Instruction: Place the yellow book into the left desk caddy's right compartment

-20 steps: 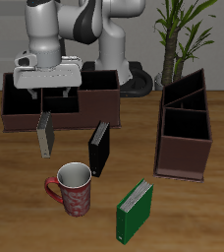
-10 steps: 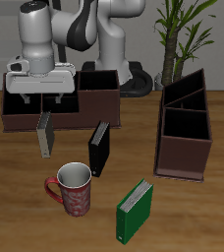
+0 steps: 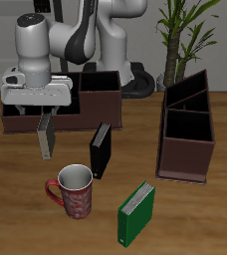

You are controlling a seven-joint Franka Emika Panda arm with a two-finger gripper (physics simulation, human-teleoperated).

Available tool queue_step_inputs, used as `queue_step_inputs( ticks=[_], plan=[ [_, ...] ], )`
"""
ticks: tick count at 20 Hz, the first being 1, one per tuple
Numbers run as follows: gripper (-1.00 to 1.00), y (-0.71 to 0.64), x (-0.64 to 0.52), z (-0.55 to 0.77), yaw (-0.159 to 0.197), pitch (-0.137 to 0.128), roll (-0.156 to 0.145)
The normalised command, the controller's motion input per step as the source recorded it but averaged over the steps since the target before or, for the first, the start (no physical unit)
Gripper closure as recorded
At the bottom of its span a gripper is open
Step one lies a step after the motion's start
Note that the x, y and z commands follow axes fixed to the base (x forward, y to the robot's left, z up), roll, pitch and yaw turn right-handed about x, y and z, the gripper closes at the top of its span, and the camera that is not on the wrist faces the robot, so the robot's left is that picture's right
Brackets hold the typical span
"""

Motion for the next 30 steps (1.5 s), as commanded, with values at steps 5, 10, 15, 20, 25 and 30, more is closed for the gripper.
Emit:
queue_step_inputs(
  ticks=[5,10,15,20,25,30],
  plan=[
    [-1.0,0.07,0.04,-0.28,-0.002,0.039,0.003],
    [-1.0,0.12,0.03,-0.31,0.01,0.037,-0.003],
    [1.0,0.0,-0.05,-0.23,-0.047,0.014,-0.007],
    [1.0,-0.08,-0.03,-0.12,-0.017,0.022,-0.009],
    [1.0,0.04,-0.03,0.03,-0.047,-0.001,-0.019],
    [1.0,0.3,-0.11,0.47,-0.018,-0.023,-0.014]
  ],
)
